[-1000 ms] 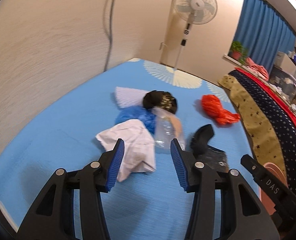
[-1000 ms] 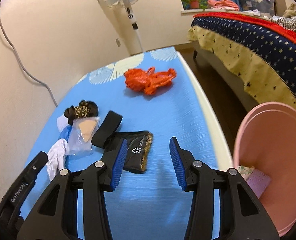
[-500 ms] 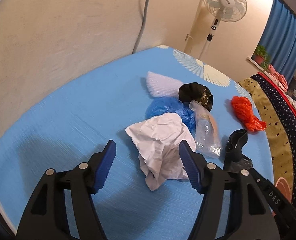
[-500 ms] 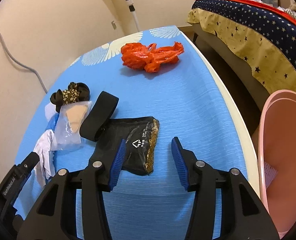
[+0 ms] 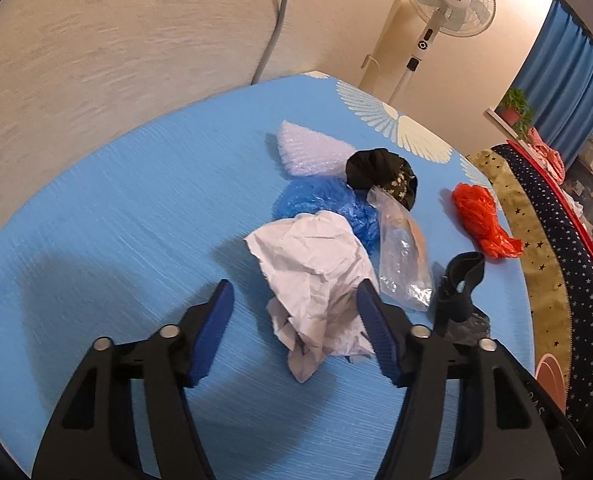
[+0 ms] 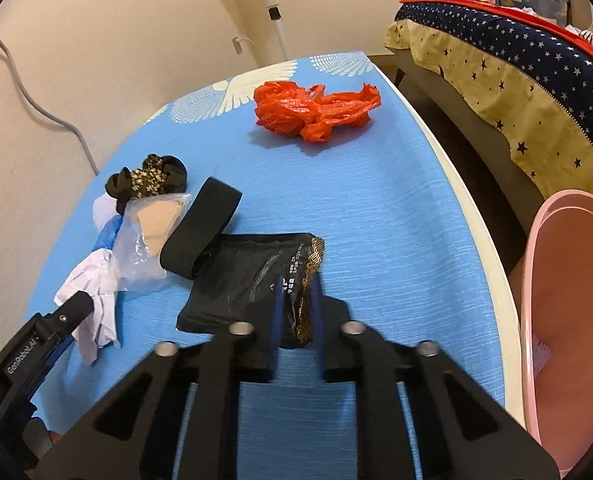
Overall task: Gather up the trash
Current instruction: 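Close the left tool on the crumpled white paper while the right tool grips the black pouch, then carry the white paper and black pouch with both tools over the pink wastebasket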
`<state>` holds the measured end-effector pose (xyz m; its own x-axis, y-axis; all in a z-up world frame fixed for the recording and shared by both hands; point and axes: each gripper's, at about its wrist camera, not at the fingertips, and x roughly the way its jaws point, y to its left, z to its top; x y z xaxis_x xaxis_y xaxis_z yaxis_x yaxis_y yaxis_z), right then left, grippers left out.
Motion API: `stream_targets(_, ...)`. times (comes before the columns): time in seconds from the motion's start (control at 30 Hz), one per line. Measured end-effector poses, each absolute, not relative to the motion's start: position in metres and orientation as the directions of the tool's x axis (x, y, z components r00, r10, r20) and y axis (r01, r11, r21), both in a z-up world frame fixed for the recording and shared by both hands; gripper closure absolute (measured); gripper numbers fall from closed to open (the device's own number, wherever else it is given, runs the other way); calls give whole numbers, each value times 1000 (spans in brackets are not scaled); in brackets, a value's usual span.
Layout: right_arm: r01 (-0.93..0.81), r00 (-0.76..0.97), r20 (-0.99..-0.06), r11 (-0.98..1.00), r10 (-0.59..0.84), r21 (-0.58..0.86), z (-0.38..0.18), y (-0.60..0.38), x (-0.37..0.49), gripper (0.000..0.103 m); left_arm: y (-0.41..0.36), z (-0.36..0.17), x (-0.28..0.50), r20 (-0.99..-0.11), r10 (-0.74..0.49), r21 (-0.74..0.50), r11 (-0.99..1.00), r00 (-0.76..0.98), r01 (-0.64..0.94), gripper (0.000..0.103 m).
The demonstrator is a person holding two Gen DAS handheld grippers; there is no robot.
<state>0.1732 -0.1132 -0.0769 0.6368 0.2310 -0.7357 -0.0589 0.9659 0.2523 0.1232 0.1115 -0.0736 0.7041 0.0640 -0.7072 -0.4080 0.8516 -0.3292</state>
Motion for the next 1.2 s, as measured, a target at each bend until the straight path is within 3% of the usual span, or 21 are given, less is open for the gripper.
stream_targets(0.17, -83, 652, -708, 954, 271, 288, -73, -115, 169, 100, 107, -69, 122, -690, 44, -344, 859, 723, -380, 70)
stream_targets(0.2, -85, 658, -701, 952, 274, 293, -71, -115, 167, 101, 107, -68, 121, -686, 43, -344, 860, 726, -376, 80)
stream_targets(0.37, -111, 701, -650, 945, 293, 306, -53, -118, 157, 103, 105, -62, 116, -668, 26, -357, 866, 744, -351, 87)
stream_targets(1.2, -150, 796, -540, 954, 272, 260, 10, -145, 94, 103, 86, -9, 66, -562, -7, -316, 926, 827, -207, 89)
